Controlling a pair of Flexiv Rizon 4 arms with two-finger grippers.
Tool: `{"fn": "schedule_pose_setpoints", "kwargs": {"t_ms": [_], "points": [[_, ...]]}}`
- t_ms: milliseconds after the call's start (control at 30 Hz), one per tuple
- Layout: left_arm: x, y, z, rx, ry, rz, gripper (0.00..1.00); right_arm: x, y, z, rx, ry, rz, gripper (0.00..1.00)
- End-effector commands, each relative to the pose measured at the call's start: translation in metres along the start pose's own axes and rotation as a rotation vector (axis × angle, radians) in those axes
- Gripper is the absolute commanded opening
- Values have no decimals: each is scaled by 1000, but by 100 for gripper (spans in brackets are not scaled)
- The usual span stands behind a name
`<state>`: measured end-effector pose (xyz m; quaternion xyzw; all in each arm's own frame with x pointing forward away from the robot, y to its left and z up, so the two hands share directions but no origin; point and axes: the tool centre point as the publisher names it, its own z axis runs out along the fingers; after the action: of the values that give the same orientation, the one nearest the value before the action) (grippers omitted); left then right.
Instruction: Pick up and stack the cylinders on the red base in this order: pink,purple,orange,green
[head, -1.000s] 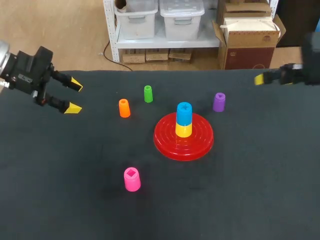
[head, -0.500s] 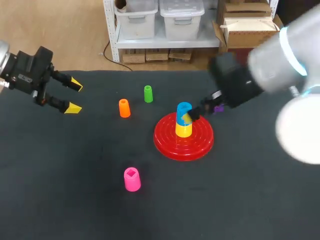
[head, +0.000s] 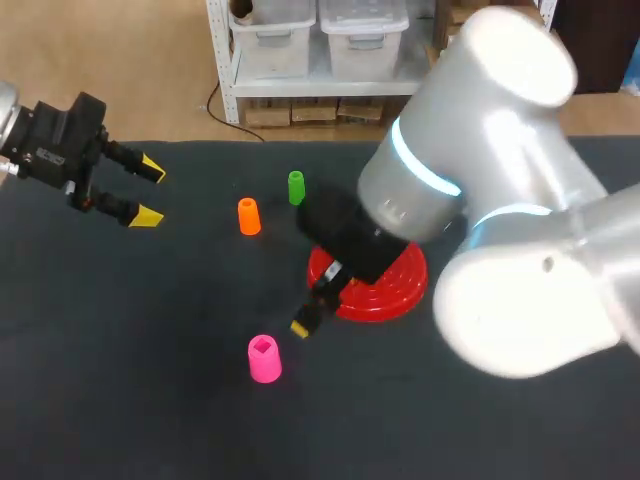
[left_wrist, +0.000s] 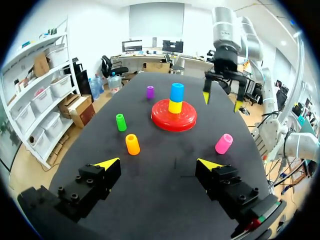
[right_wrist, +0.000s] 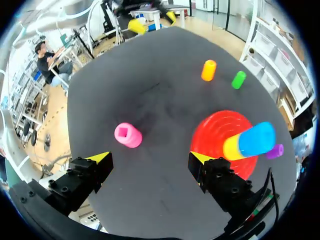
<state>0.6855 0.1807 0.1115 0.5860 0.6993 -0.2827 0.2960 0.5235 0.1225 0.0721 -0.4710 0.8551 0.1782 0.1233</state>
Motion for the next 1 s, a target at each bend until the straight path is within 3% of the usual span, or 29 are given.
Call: {"fn": "schedule_pose_setpoints", "kwargs": {"t_ms": [33,300,633,733,1000], "points": [[1,-1,0,-5,-3,2,100,-9,10,17,45,54,-12,100],[1,-1,0,-5,-3,2,100,-21,12,26,84,139,-65,100],[1,-1,0,-5,-3,2,100,-22,26,35,87,200,-169,100],[1,-1,0,-5,-3,2,100,-27,30,34,64,125,-163,100],[1,-1,0,-5,-3,2,100,-27,30,34,59,128,-150,100]]}}
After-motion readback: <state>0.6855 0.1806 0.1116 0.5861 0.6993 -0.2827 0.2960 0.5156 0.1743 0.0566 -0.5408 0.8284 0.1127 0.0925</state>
